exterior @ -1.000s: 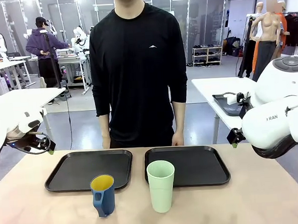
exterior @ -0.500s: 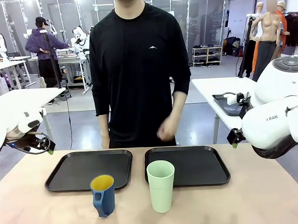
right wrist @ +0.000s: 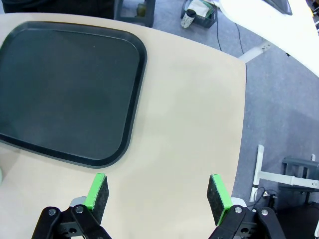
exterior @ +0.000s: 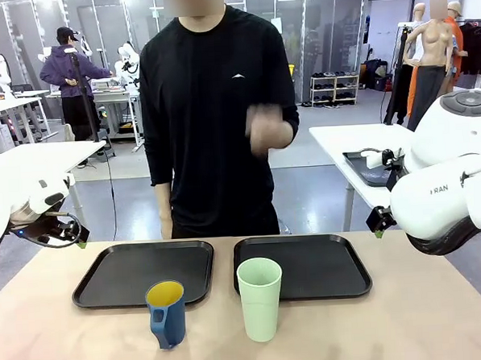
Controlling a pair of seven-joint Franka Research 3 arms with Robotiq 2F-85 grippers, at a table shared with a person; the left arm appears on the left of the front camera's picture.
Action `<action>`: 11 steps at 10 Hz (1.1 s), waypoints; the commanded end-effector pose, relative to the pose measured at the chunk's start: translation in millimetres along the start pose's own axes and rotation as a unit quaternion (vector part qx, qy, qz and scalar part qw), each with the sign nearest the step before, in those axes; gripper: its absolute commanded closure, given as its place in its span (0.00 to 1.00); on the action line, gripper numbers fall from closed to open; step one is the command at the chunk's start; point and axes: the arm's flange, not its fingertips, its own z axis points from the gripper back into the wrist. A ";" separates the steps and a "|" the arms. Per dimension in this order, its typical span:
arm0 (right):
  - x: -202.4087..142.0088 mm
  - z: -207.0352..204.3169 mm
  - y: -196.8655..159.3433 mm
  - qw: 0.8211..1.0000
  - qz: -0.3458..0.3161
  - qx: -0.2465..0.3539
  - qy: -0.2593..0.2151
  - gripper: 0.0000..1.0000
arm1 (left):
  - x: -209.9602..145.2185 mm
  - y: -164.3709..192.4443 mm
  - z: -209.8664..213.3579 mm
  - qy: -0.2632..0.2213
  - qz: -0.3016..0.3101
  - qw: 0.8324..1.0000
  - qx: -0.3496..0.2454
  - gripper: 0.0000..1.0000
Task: Sort and store the cups by type.
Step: Pick up the Reusable plastic cup.
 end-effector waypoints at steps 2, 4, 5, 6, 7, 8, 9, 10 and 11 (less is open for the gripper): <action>0.5 0.3 1.2 1.000 0.002 0.000 -0.001 0.00 | 0.3 0.0 0.2 0.000 0.000 1.000 0.000 0.00; 0.5 0.3 1.2 1.000 0.002 0.000 -0.001 0.00 | 0.3 0.0 0.2 0.000 0.000 1.000 0.000 0.00; 0.5 0.3 1.2 1.000 0.002 0.000 -0.001 0.00 | 0.3 0.0 0.2 0.000 0.000 1.000 0.000 0.00; 0.5 0.3 1.2 1.000 0.002 0.000 -0.001 0.00 | 0.3 0.0 0.2 0.000 0.000 1.000 0.000 0.00; 0.5 0.3 1.2 1.000 0.002 0.000 -0.001 0.00 | 0.3 0.0 0.2 0.000 0.000 1.000 0.000 0.00; 0.5 0.3 1.2 1.000 0.002 0.000 -0.001 0.00 | 0.3 0.0 0.2 0.000 0.000 1.000 0.000 0.00; 0.5 0.3 1.2 1.000 0.002 0.000 -0.001 0.00 | 0.3 0.0 0.2 0.000 0.000 1.000 0.000 0.00; 0.5 0.3 1.2 1.000 0.002 0.000 -0.001 0.00 | 0.3 0.0 0.2 0.000 0.000 1.000 0.000 0.00; 0.5 0.3 1.2 1.000 0.002 0.000 -0.001 0.00 | 0.3 0.0 0.2 0.000 0.000 1.000 0.000 0.00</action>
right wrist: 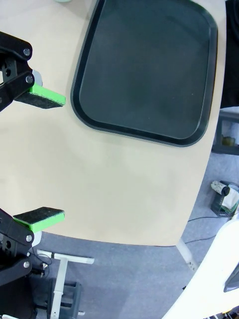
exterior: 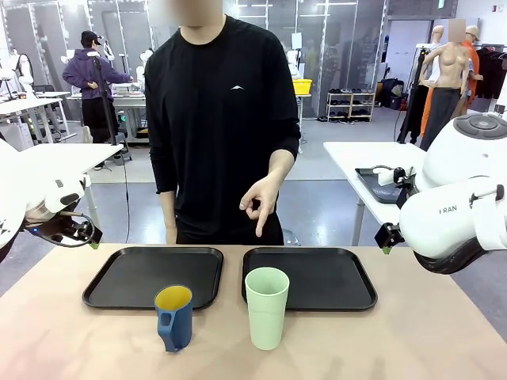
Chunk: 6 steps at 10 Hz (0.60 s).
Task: Sort and store the cups by type.
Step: Pick up the Reusable plastic cup.
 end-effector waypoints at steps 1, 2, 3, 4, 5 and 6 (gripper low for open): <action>0.5 0.3 1.2 1.000 0.002 0.000 -0.001 0.00 | 0.3 -0.1 0.2 0.000 0.000 1.000 0.000 0.00; 0.5 0.3 1.2 1.000 0.002 0.000 -0.001 0.00 | 0.3 -0.1 0.2 0.000 0.000 1.000 0.000 0.00; 0.5 0.3 1.2 1.000 0.002 0.000 -0.001 0.00 | 0.3 -0.1 0.2 0.000 0.000 1.000 0.000 0.00; 0.5 0.3 1.2 1.000 0.002 0.000 -0.001 0.00 | 0.3 -0.1 0.2 0.000 0.000 1.000 0.000 0.00; 0.5 0.3 1.2 1.000 0.002 0.000 -0.001 0.00 | 0.3 -0.1 0.2 0.000 0.000 1.000 0.000 0.00; 0.0 0.0 0.0 1.000 0.000 0.000 0.000 0.00 | 0.3 -0.1 0.2 0.000 0.000 1.000 0.000 0.00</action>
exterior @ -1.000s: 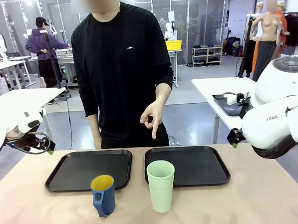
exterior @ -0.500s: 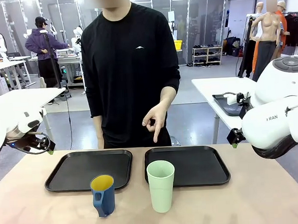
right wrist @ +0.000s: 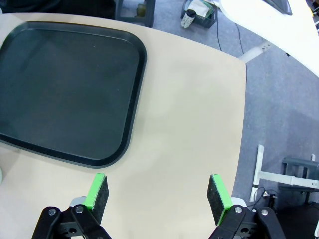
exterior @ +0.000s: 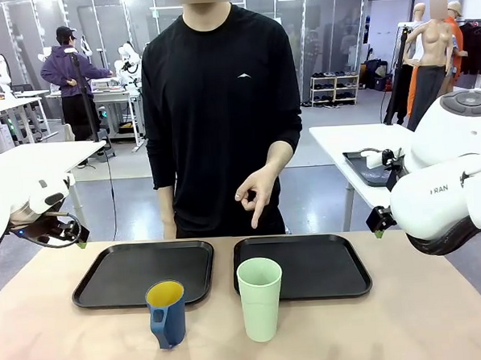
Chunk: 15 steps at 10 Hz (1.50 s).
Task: Sort and store the cups by type.
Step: Pick up the Reusable plastic cup.
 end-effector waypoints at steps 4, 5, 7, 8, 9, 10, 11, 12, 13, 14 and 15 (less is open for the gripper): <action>-14.8 44.0 11.8 0.946 0.319 0.056 0.003 0.00 | 0.3 -0.1 0.2 0.000 0.000 1.000 0.000 0.00; -15.3 49.5 14.9 0.926 0.375 0.045 0.015 0.00 | 0.3 -0.1 0.2 0.000 0.000 1.000 0.000 0.00; -9.9 51.1 15.5 0.888 0.459 -0.031 0.011 0.00 | 0.3 -0.1 0.2 0.000 0.000 1.000 0.000 0.00; -7.8 52.1 17.2 0.873 0.488 -0.027 0.006 0.00 | 0.3 -0.1 0.2 0.000 0.000 1.000 0.000 0.00; -7.7 52.3 18.2 0.850 0.525 -0.037 0.002 0.00 | 0.3 -0.1 0.2 0.000 0.000 1.000 0.000 0.00; -9.2 52.9 19.6 0.835 0.549 -0.035 0.000 0.00 | 0.3 -0.1 0.2 0.000 0.000 1.000 0.000 0.00; -10.2 54.2 20.3 0.827 0.562 -0.019 0.007 0.00 | 0.3 -0.1 0.2 0.000 0.000 1.000 0.000 0.00; -10.2 55.1 19.5 0.824 0.566 -0.010 0.013 0.00 | 0.3 -0.1 0.2 0.000 0.000 1.000 0.000 0.00; -8.9 57.1 18.9 0.832 0.555 0.001 0.021 0.00 | 0.3 -0.1 0.2 0.000 0.000 1.000 0.000 0.00; -7.5 58.4 26.5 0.830 0.556 -0.031 0.015 0.00 | 0.3 -0.1 0.2 0.000 0.000 1.000 0.000 0.00; -7.5 58.4 26.5 0.830 0.556 -0.031 0.015 0.00 | 0.3 -0.1 0.2 0.000 0.000 1.000 0.000 0.00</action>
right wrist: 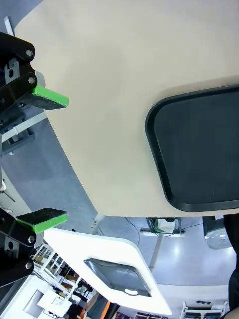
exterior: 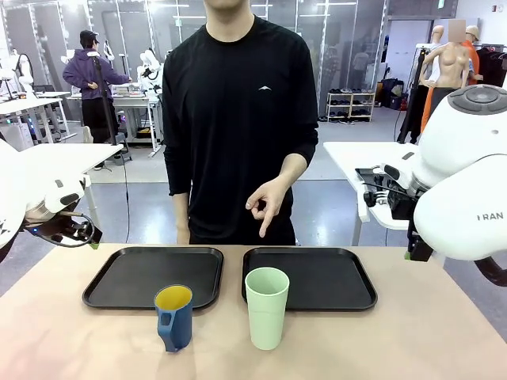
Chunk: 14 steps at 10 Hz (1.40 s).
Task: Sort and store the cups by type.
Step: Pick up the Reusable plastic cup.
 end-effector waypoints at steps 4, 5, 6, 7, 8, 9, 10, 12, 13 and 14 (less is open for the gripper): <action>2.6 -19.4 -1.1 0.998 0.036 0.051 -0.001 0.00 | 0.5 -0.3 0.3 -0.001 0.000 1.000 0.000 0.00; 3.5 -36.1 2.0 0.995 0.051 0.082 -0.008 0.00 | 0.5 -0.3 0.3 -0.001 0.000 1.000 0.000 0.00; 4.4 -48.4 7.8 0.993 0.066 0.100 -0.020 0.00 | 0.5 -0.3 0.3 -0.001 0.000 1.000 0.000 0.00; 5.4 -63.9 15.9 0.988 0.085 0.125 -0.033 0.00 | 0.5 -0.3 0.3 -0.001 0.000 1.000 0.000 0.00; 9.0 -76.8 22.3 0.983 0.096 0.144 -0.055 0.00 | 0.5 -0.3 0.3 -0.001 0.000 1.000 0.000 0.00; 12.8 -93.0 29.4 0.976 0.106 0.168 -0.087 0.00 | 0.5 -0.3 0.3 -0.001 0.000 1.000 0.000 0.00; 17.4 -108.9 36.6 0.967 0.115 0.194 -0.118 0.00 | 0.5 -0.3 0.3 -0.001 0.000 1.000 0.000 0.00; 23.5 -133.7 50.3 0.937 0.133 0.244 -0.213 0.00 | 0.5 -0.3 0.3 -0.001 0.000 1.000 0.000 0.00; 25.8 -145.8 55.6 0.923 0.128 0.259 -0.256 0.00 | 0.5 -0.3 0.3 -0.001 0.000 1.000 0.000 0.00; 28.7 -159.0 61.7 0.905 0.123 0.267 -0.308 0.00 | 0.5 -0.3 0.3 -0.001 0.000 1.000 0.000 0.00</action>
